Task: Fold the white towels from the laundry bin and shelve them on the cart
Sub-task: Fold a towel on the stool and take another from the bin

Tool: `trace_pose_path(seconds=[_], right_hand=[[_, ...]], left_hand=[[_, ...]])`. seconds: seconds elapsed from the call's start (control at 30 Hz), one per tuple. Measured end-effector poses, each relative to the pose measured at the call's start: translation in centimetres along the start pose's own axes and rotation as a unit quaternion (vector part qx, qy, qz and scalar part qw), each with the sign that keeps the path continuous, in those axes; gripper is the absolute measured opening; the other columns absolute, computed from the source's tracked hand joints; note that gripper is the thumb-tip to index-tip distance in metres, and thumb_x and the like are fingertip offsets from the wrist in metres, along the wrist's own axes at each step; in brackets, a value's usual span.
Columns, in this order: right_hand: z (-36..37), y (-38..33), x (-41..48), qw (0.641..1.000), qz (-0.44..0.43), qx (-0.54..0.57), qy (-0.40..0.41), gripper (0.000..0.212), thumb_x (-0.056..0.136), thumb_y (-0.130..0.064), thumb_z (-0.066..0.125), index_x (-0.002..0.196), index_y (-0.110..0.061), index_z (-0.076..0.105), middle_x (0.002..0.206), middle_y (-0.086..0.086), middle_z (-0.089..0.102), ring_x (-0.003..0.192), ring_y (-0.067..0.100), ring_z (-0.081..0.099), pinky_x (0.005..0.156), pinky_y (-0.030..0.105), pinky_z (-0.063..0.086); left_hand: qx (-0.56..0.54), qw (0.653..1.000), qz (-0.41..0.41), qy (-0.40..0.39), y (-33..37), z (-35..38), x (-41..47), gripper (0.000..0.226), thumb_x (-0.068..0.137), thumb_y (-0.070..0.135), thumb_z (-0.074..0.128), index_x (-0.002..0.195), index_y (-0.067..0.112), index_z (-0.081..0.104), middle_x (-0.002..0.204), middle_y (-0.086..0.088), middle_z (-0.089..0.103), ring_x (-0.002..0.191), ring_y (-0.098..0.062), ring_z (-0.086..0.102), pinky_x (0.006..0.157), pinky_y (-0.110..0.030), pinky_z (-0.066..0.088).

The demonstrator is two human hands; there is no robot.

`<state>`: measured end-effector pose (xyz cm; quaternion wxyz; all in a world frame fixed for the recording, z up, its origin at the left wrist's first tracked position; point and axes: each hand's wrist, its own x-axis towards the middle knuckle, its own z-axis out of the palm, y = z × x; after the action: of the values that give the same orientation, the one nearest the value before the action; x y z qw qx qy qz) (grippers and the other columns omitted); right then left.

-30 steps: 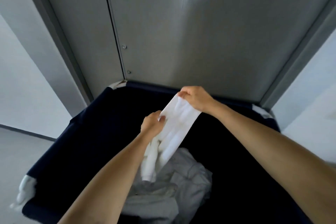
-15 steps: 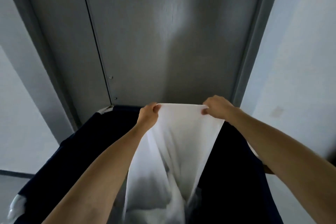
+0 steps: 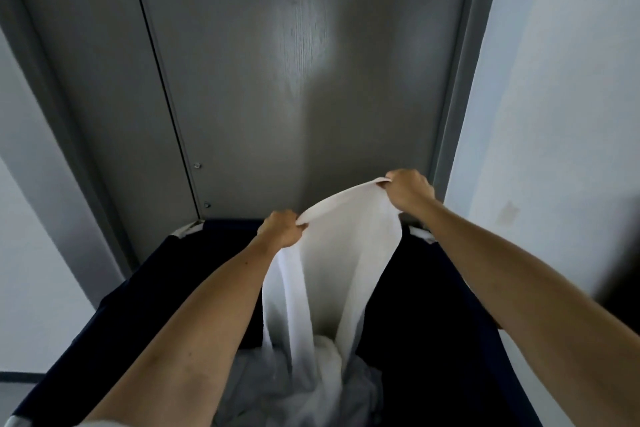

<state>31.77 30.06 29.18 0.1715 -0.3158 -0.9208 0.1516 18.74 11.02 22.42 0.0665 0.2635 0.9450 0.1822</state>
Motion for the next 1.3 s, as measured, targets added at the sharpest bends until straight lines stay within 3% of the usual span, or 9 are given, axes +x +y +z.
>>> trace_pose_path(seconds=[0.17, 0.33, 0.43, 0.67, 0.77, 0.93, 1.03, 1.13, 1.3], right_hand=[[-0.6, -1.2, 1.4, 0.998, 0.009, 0.061, 0.026, 0.029, 0.097, -0.032, 0.043, 0.095, -0.011, 0.063, 0.085, 0.009, 0.067, 0.065, 0.025, 0.062, 0.071, 0.028, 0.045], [-8.2, -4.1, 6.0, 0.978, -0.048, 0.138, 0.15, 0.031, 0.096, -0.037, 0.046, 0.1, -0.011, 0.062, 0.093, 0.011, 0.062, 0.074, 0.026, 0.062, 0.072, 0.036, 0.052], [-9.0, -4.7, 6.1, 0.98, -0.077, 0.166, 0.081, 0.028, 0.096, -0.029, 0.05, 0.1, -0.004, 0.062, 0.089, 0.014, 0.06, 0.058, 0.019, 0.054, 0.059, 0.029, 0.05], [-3.8, -3.1, 3.1, 0.982, -0.153, 0.101, -0.031, 0.026, 0.086, -0.029, 0.065, 0.089, -0.004, 0.071, 0.09, 0.014, 0.069, 0.08, 0.017, 0.056, 0.068, 0.023, 0.039], [-2.5, -5.6, 2.1, 0.971, -0.199, 0.127, -0.033, 0.022, 0.085, -0.028, 0.065, 0.089, -0.007, 0.072, 0.088, 0.009, 0.069, 0.079, 0.012, 0.056, 0.062, 0.018, 0.037], [-1.4, -5.7, 0.6, 0.944, -0.132, 0.301, 0.041, 0.015, 0.085, -0.029, 0.065, 0.08, -0.015, 0.063, 0.069, -0.01, 0.058, 0.062, -0.001, 0.049, 0.052, 0.007, 0.036], [1.5, -4.0, -0.6, 0.921, -0.071, 0.382, -0.037, 0.022, 0.092, -0.033, 0.057, 0.074, -0.02, 0.057, 0.068, -0.008, 0.056, 0.062, 0.007, 0.051, 0.064, 0.019, 0.043], [3.3, -3.2, -1.6, 0.888, -0.036, 0.457, -0.048, 0.03, 0.093, -0.031, 0.055, 0.066, -0.019, 0.054, 0.065, -0.003, 0.054, 0.064, 0.013, 0.05, 0.067, 0.032, 0.044], [2.9, -4.3, -1.9, 0.884, -0.058, 0.464, -0.005, 0.018, 0.093, -0.018, 0.053, 0.077, -0.015, 0.061, 0.071, -0.004, 0.061, 0.062, 0.007, 0.058, 0.058, 0.016, 0.05]], left_hand=[[-0.076, 0.996, -0.019, 0.037, 0.1, -1.5, 0.9, 0.038, 0.094, 0.036, 0.053, 0.117, 0.007, 0.061, 0.118, -0.017, 0.062, 0.109, -0.034, 0.057, 0.085, -0.034, 0.046], [-0.164, 0.957, 0.071, 0.228, 3.9, -13.8, 5.4, 0.023, 0.092, 0.027, 0.051, 0.11, 0.021, 0.065, 0.114, -0.013, 0.064, 0.106, -0.033, 0.059, 0.086, -0.035, 0.047], [-0.082, 0.981, 0.067, 0.161, 2.5, -12.9, 6.8, 0.033, 0.09, 0.037, 0.056, 0.119, 0.025, 0.062, 0.123, -0.009, 0.062, 0.112, -0.032, 0.058, 0.094, -0.038, 0.048], [-0.052, 0.994, 0.09, 0.027, 1.2, -4.3, 3.7, 0.044, 0.081, 0.05, 0.066, 0.117, 0.024, 0.061, 0.118, 0.001, 0.062, 0.112, -0.02, 0.057, 0.097, -0.033, 0.044], [-0.171, 0.971, 0.166, -0.01, 5.1, -4.1, 1.8, 0.047, 0.085, 0.043, 0.063, 0.127, 0.024, 0.054, 0.119, 0.005, 0.059, 0.109, -0.014, 0.055, 0.094, -0.031, 0.044], [-0.442, 0.893, 0.057, 0.062, 7.7, -3.5, -0.2, 0.025, 0.095, 0.033, 0.048, 0.095, 0.014, 0.064, 0.075, 0.002, 0.059, 0.064, -0.01, 0.055, 0.053, -0.023, 0.042], [-0.527, 0.842, 0.066, 0.099, 8.6, -4.3, -0.3, 0.016, 0.096, 0.029, 0.05, 0.093, 0.021, 0.063, 0.087, 0.002, 0.065, 0.079, -0.01, 0.062, 0.071, -0.027, 0.051], [-0.503, 0.85, 0.071, 0.136, 8.7, -5.2, 0.2, 0.011, 0.094, 0.031, 0.052, 0.094, 0.025, 0.061, 0.096, 0.002, 0.064, 0.095, -0.016, 0.06, 0.086, -0.031, 0.049], [-0.385, 0.911, 0.07, 0.128, 8.1, -4.8, -0.1, 0.02, 0.094, 0.032, 0.048, 0.083, 0.018, 0.055, 0.073, 0.006, 0.054, 0.075, -0.014, 0.052, 0.059, -0.025, 0.039]])
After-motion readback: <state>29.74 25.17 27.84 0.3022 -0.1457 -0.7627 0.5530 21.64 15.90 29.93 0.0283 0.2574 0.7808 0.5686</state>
